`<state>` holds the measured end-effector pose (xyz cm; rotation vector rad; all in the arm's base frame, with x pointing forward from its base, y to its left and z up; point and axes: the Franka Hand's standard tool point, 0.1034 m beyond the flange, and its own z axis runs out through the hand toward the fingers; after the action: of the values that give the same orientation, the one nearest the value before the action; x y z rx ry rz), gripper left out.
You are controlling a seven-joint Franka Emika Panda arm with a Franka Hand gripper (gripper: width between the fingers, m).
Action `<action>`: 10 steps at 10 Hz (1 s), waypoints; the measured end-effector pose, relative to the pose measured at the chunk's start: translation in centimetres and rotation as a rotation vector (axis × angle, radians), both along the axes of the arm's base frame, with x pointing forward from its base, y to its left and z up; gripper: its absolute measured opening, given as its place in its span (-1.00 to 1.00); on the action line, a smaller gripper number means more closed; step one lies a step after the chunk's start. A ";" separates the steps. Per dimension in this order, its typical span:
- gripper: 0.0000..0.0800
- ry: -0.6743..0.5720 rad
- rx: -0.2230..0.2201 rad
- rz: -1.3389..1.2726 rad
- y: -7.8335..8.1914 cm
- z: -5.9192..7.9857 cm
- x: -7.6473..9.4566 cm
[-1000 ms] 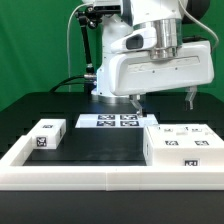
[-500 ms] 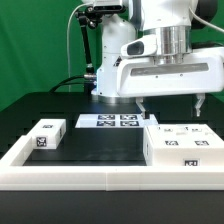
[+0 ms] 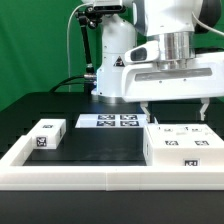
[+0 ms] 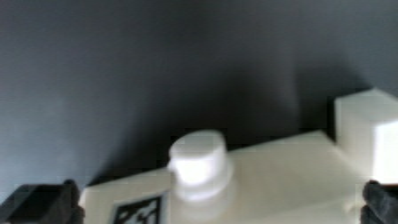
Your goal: Assemble cabinet
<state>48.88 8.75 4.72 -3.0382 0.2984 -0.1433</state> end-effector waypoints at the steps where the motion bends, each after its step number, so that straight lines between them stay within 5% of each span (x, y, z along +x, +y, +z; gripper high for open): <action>1: 0.99 0.007 -0.014 0.023 0.2 -0.5 -0.3; 3: 0.99 0.010 -0.046 0.081 0.1 -1.4 -0.5; 10: 0.99 0.014 -0.050 0.118 -0.1 -2.2 -0.5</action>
Offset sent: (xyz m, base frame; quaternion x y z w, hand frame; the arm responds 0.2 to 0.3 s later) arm 0.0076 -0.0208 -0.0117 0.0019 0.0183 -0.0363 0.9992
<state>48.39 8.70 2.48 -3.0974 0.1178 -0.1235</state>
